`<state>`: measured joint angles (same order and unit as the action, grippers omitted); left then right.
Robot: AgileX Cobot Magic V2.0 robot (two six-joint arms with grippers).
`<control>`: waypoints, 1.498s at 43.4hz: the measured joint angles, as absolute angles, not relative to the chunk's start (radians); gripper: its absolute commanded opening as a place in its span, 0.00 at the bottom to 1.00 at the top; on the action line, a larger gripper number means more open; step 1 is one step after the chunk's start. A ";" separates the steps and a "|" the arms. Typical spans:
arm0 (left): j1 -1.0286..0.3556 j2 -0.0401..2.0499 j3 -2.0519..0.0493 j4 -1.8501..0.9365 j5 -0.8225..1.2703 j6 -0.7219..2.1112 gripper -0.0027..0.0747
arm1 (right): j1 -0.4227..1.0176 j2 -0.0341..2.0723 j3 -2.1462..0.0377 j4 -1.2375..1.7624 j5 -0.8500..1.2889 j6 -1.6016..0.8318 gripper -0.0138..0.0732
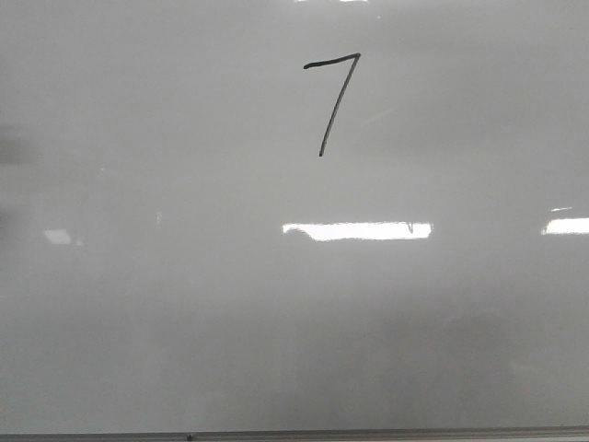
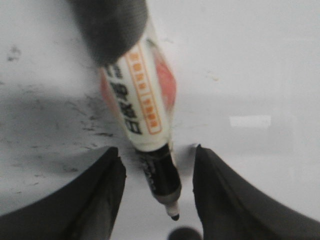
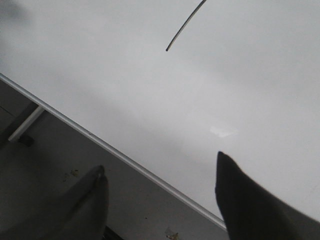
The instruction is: Write number 7 on whiteboard
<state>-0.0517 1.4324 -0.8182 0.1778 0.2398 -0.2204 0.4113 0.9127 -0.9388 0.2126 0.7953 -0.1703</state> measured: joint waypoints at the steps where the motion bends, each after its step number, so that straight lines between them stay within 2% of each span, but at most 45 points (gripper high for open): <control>1: -0.052 1.421 -0.818 0.178 0.245 -0.220 0.46 | 0.411 0.913 -0.939 0.213 0.795 -0.170 0.72; 18: -0.090 1.132 -0.818 0.176 0.382 -0.200 0.46 | 0.411 0.913 -0.939 0.213 0.795 -0.168 0.72; 25: -0.235 1.012 -0.818 0.176 0.462 -0.168 0.46 | 0.411 0.913 -0.939 0.213 0.794 -0.168 0.72; 33: -0.472 0.890 -0.818 0.169 0.567 -0.147 0.46 | 0.411 0.913 -0.939 0.213 0.794 -0.168 0.72; 46: -0.776 0.849 -0.818 0.158 0.687 -0.143 0.46 | 0.411 0.913 -0.939 0.213 0.794 -0.168 0.72; 53: -0.837 0.849 -0.816 0.158 0.725 -0.143 0.46 | 0.411 0.913 -0.939 0.213 0.794 -0.168 0.72; 65: -0.841 0.849 -0.816 0.165 0.782 -0.131 0.46 | 0.411 0.913 -0.939 0.213 0.791 -0.168 0.72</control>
<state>-0.8412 0.8488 -0.8159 0.1652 0.7824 -0.1306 0.4113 0.9127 -0.9388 0.2126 0.7913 -0.1681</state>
